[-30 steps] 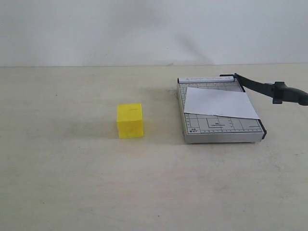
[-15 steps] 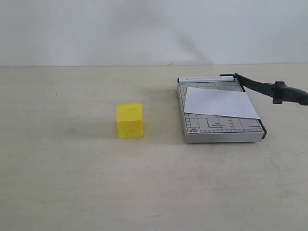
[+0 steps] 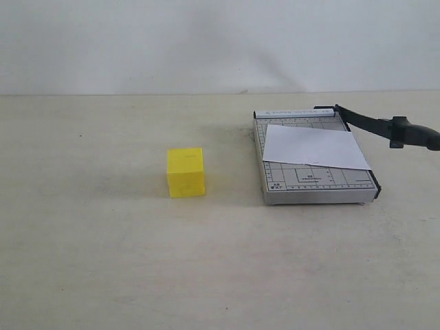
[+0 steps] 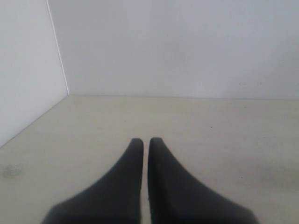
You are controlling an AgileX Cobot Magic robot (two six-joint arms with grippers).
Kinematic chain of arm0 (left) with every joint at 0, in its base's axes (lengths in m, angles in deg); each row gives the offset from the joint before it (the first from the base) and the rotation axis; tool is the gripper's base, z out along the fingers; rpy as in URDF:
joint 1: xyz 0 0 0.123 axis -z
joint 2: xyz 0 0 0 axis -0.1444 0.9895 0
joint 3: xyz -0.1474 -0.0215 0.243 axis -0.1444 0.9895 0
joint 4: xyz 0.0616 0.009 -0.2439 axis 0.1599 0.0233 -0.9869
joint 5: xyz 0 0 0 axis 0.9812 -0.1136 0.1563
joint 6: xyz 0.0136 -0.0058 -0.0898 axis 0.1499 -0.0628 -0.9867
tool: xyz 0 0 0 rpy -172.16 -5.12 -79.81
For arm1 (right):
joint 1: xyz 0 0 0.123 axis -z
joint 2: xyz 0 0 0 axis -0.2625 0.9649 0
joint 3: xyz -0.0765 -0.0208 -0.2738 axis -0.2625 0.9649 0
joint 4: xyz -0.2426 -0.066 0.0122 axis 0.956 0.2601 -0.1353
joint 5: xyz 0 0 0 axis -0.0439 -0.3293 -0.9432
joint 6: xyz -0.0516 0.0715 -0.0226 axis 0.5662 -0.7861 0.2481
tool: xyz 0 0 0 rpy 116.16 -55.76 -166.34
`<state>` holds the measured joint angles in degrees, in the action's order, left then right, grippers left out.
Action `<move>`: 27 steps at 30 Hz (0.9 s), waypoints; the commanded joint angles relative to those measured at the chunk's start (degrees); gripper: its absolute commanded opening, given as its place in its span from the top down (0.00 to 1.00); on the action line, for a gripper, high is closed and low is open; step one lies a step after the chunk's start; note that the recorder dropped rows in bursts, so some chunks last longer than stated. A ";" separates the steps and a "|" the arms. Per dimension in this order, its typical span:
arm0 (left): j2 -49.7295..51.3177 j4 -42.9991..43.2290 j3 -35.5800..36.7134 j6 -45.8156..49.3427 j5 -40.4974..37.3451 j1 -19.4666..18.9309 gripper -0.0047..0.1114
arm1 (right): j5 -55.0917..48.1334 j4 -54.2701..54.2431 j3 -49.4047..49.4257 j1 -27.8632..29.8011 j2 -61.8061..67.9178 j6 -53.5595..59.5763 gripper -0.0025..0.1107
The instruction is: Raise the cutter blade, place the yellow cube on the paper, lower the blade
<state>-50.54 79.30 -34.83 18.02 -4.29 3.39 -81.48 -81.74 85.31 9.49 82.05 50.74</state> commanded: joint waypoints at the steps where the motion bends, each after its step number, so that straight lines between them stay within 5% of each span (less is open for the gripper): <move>1: -0.15 0.10 -0.17 -0.16 0.42 -0.14 0.92 | 0.89 -0.03 0.28 0.01 -0.41 -0.35 0.97; 27: -0.15 -4.37 -0.17 -2.46 1.21 -0.14 0.92 | 1.13 -0.03 0.28 0.01 -0.41 -0.35 0.97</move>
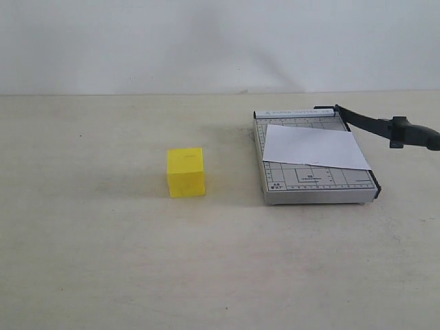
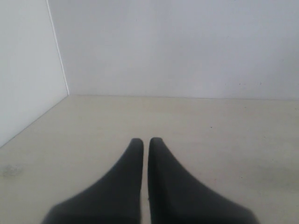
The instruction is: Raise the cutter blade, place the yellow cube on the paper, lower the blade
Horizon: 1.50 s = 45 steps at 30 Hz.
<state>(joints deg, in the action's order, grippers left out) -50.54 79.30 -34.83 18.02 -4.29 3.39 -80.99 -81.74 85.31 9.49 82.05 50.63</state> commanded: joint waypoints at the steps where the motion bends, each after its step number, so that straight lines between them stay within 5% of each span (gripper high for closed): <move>1: -0.15 -8.98 -0.17 -4.63 1.83 -0.14 0.92 | 0.64 -0.03 0.28 0.01 -0.41 -0.24 0.97; 6: -0.15 -28.91 -0.17 -16.92 3.42 -0.14 0.92 | 0.64 -0.03 0.28 0.01 -0.41 -0.24 0.97; 23: -0.15 -28.43 -0.17 -15.64 5.15 -0.14 0.92 | 0.64 -0.03 0.28 0.01 -0.41 -0.24 0.97; 28: -0.15 -29.06 -0.17 -14.63 -1.09 0.10 0.92 | 0.64 -0.03 0.28 0.01 -0.41 -0.24 0.97; 31: -0.15 -31.48 -2.58 -6.56 -5.59 1.39 0.92 | 0.64 -0.03 0.28 0.01 -0.41 -0.24 0.97; 34: -0.15 -46.40 -3.79 9.88 -6.37 3.20 0.84 | 0.64 -0.03 0.28 0.01 -0.41 -0.24 0.97; 42: 7.46 -85.57 -7.26 51.78 -11.52 3.53 0.27 | 1.18 -0.03 0.28 0.01 -0.41 -0.24 0.97; 45: 14.37 -91.15 -10.31 60.97 -16.40 3.53 0.32 | 1.18 -0.03 0.28 0.01 -0.41 -0.24 0.97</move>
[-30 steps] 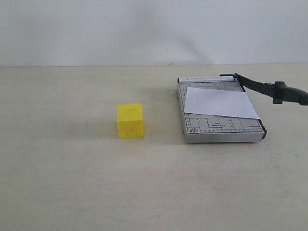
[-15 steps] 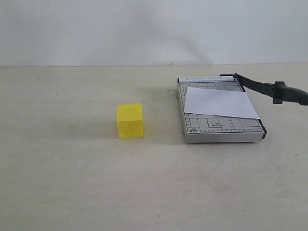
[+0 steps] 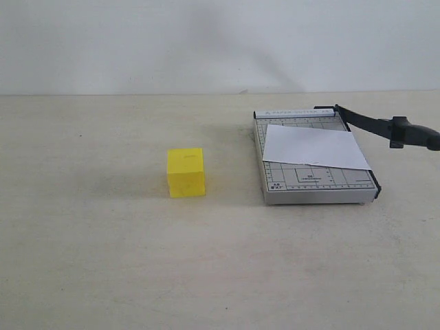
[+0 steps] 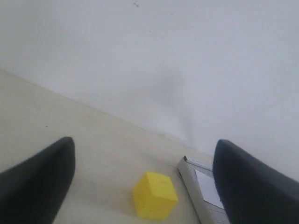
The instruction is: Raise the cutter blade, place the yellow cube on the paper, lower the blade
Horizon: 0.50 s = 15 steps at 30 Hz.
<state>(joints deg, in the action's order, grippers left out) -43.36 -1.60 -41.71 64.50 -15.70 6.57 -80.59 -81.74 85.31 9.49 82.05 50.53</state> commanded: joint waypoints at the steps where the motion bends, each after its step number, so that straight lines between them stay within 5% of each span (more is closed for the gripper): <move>1: 9.43 -10.84 -4.62 16.60 -6.64 0.35 0.34 | 0.77 -0.03 0.28 0.01 -0.41 -0.13 0.97; 11: 43.84 -12.64 -25.26 34.21 -20.21 0.65 0.42 | 0.77 -0.03 0.28 0.01 -0.41 -0.13 0.97; 15: 60.51 -12.64 -32.22 38.70 -25.84 5.33 0.53 | 0.77 -0.03 0.28 0.01 -0.41 -0.13 0.97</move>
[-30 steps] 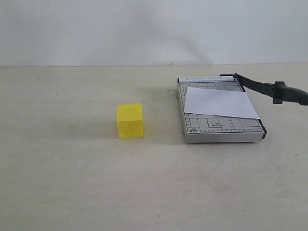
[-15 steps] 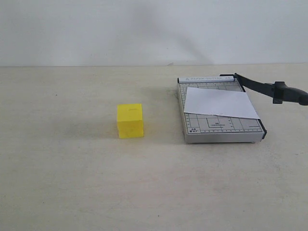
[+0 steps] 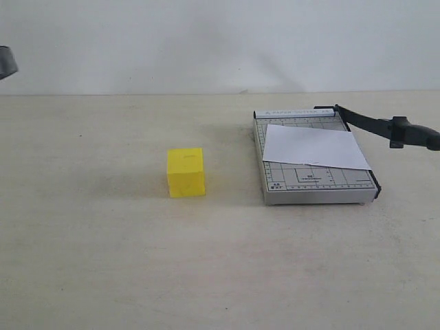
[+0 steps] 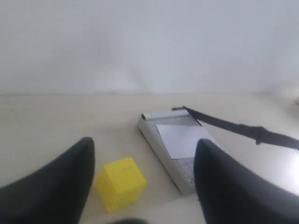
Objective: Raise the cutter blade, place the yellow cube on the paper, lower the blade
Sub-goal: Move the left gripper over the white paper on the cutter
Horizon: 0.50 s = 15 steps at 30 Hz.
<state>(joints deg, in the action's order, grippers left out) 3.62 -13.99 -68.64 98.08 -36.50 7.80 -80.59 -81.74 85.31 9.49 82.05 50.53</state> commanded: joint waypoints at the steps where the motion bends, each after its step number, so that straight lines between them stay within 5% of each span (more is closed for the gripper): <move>1: 16.77 -0.25 -6.56 6.32 -5.15 5.64 0.58 | 0.77 -0.03 0.28 0.01 -0.41 -0.13 0.97; 5: 37.70 -3.09 -16.26 16.65 -4.92 16.92 0.91 | 0.77 -0.03 0.28 0.01 -0.41 -0.13 0.97; 10: 52.94 -7.74 -29.66 19.32 -1.28 25.32 0.92 | 0.77 -0.03 0.28 0.01 -0.41 -0.13 0.97; 15: 59.16 -7.74 -42.41 23.41 17.22 35.46 0.92 | 0.77 -0.03 0.28 0.01 -0.41 -0.13 0.97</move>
<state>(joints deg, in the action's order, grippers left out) 61.91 -20.80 -108.02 118.87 -26.23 39.95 -80.59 -81.74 85.31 9.49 82.05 50.53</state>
